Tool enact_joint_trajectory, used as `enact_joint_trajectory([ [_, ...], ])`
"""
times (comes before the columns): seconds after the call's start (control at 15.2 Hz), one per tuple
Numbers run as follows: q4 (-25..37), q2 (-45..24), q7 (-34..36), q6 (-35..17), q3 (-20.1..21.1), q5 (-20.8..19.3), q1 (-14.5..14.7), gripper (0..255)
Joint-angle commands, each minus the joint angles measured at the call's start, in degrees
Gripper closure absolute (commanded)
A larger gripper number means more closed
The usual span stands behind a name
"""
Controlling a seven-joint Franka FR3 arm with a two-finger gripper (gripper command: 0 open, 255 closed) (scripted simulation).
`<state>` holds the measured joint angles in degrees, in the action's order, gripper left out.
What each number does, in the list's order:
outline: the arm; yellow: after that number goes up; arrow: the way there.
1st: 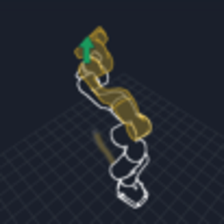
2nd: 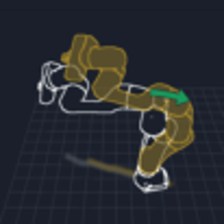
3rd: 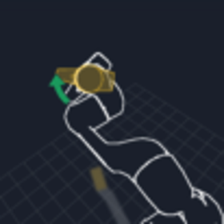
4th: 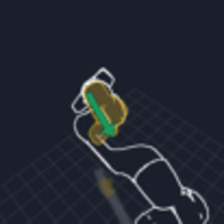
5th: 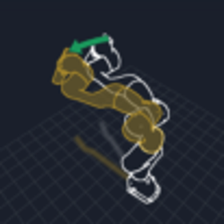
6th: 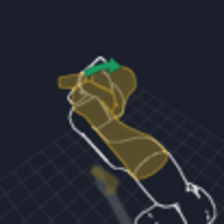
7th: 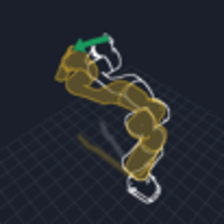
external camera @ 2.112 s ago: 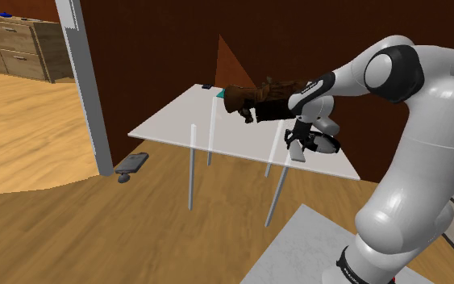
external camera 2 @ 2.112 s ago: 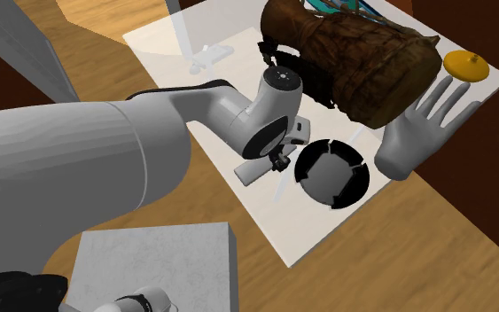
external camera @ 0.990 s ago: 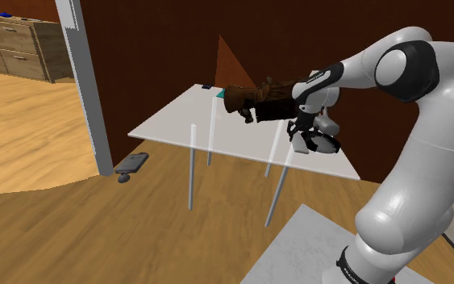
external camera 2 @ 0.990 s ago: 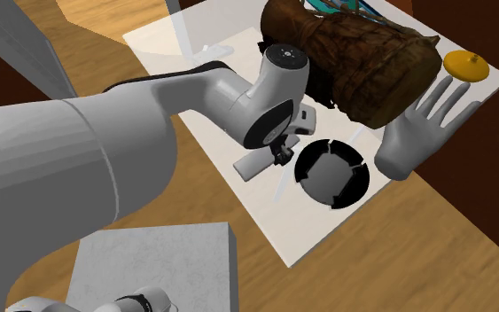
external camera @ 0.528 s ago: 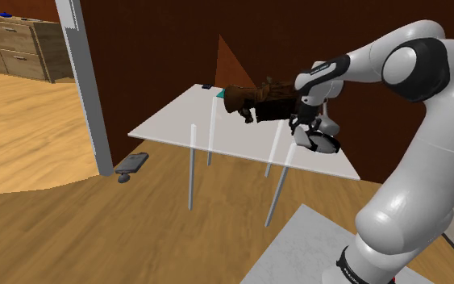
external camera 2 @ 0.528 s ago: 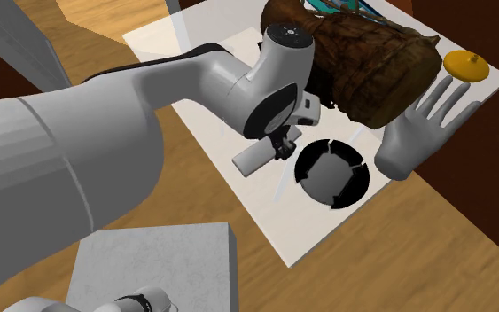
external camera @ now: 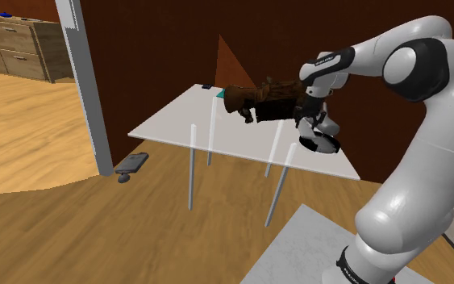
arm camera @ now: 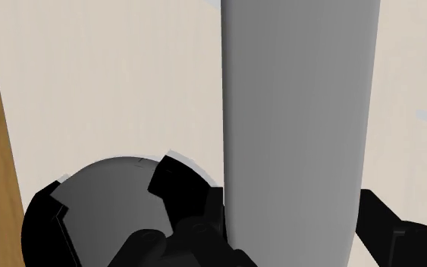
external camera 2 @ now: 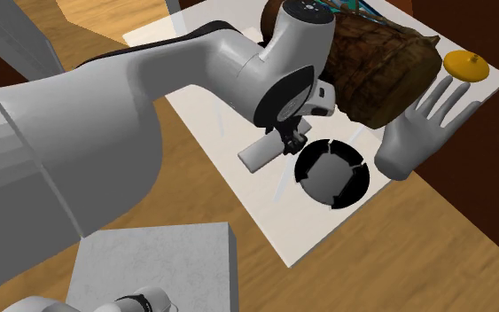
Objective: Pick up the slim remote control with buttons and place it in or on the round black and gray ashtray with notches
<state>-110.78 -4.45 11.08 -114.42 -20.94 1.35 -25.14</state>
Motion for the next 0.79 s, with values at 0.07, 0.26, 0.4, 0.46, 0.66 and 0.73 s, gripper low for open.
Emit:
enact_joint_trajectory([
  [0.07,4.07,-3.19,-3.97,1.17,-1.45,1.38,-2.06,255],
  [0.26,9.41,-7.48,-8.3,2.65,-2.75,3.32,-4.7,255],
  [0.4,13.42,-10.59,-11.07,3.87,-3.39,4.74,-6.68,255],
  [0.46,15.58,-12.23,-12.4,4.56,-3.64,5.46,-7.76,255],
  [0.66,22.76,-17.48,-16.14,7.01,-4.18,7.72,-11.24,255],
  [0.73,25.43,-19.35,-17.28,7.96,-4.25,8.47,-12.52,255],
])
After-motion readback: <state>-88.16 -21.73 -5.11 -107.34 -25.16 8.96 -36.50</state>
